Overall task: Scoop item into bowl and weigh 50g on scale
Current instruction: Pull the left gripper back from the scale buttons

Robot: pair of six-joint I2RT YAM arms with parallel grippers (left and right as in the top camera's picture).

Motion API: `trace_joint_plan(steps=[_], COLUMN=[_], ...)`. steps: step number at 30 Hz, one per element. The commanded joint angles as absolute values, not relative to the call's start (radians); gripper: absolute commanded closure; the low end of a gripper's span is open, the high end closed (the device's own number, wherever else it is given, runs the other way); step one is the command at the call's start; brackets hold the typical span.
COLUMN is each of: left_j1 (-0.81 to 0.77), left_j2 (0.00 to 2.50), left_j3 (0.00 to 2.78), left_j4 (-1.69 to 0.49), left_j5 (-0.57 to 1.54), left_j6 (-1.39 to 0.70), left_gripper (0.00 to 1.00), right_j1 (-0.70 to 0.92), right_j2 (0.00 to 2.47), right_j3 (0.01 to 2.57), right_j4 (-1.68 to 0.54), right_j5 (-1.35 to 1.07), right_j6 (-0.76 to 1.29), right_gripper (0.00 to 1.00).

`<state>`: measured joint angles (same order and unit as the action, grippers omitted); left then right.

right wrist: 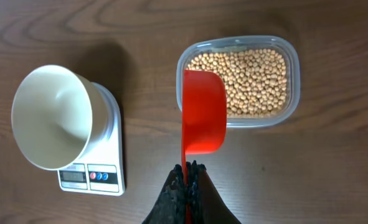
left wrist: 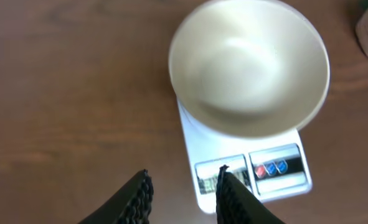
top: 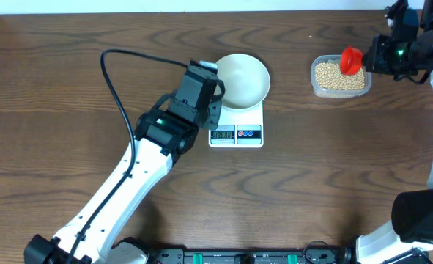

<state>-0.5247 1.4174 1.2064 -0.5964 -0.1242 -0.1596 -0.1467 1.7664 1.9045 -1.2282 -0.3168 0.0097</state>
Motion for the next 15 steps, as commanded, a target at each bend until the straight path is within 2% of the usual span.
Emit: trace_joint_plan(steps=[1,7,15], left_j1=[-0.544,-0.548,-0.546], left_j2=[1.408,1.376,1.303], left_j3=[1.214,1.204,1.150], left_j4=[-0.655,-0.781,-0.749], left_j5=[-0.019,0.039,0.038], left_j6=[-0.242,-0.242,-0.250], left_gripper=[0.64,0.64,0.64], right_j1=[-0.152,-0.152,-0.152], right_j2=[1.769,1.769,1.769], right_j3=[1.896,1.841,1.803], right_j4=[-1.226,-1.203,-1.170], right_j5=[-0.312,-0.313,-0.313], right_j6=[-0.005,-0.005,-0.005], right_gripper=[0.99,0.99,0.99])
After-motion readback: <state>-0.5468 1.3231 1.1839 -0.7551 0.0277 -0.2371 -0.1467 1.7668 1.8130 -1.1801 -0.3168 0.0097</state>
